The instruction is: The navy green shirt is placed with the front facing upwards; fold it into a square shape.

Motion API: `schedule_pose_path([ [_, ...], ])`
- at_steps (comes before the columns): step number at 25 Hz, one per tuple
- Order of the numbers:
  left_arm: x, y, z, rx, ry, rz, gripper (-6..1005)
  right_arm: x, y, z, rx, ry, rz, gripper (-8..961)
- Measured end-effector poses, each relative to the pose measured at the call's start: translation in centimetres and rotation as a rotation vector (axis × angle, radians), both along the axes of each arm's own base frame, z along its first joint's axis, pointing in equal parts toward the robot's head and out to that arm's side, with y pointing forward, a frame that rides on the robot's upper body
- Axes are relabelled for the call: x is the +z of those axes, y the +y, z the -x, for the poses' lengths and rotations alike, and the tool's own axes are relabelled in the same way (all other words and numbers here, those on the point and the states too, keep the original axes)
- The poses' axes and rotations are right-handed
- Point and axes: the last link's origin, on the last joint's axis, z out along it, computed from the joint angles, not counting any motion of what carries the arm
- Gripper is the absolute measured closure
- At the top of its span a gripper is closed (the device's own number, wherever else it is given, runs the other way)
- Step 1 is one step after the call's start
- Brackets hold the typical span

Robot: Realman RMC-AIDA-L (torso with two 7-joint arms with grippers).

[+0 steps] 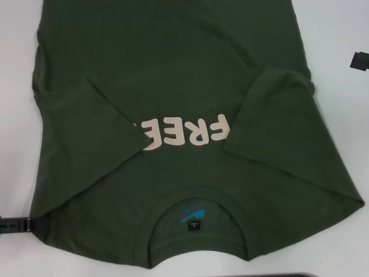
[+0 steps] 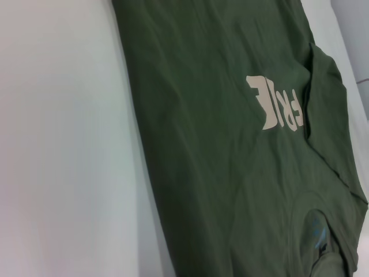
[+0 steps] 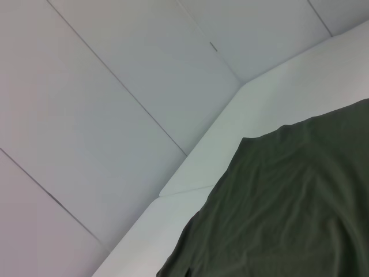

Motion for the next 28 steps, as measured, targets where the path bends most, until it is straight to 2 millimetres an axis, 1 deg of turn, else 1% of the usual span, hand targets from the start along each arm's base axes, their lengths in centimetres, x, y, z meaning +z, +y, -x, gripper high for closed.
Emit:
schedule_pose_path([
  [19, -0.38, 0.59, -0.51, -0.019, -0.006, 0.007, 141, 0.04, 0.11, 0.05, -0.001, 0.001, -0.003, 116],
  [24, -0.45, 0.65, -0.56, -0.020, -0.007, 0.006, 298, 0.04, 0.17, 0.05, -0.001, 0.000, -0.005, 116],
  [28, -0.45, 0.80, -0.56, -0.020, -0.004, 0.003, 365, 0.04, 0.32, 0.07, -0.002, -0.003, -0.007, 116],
])
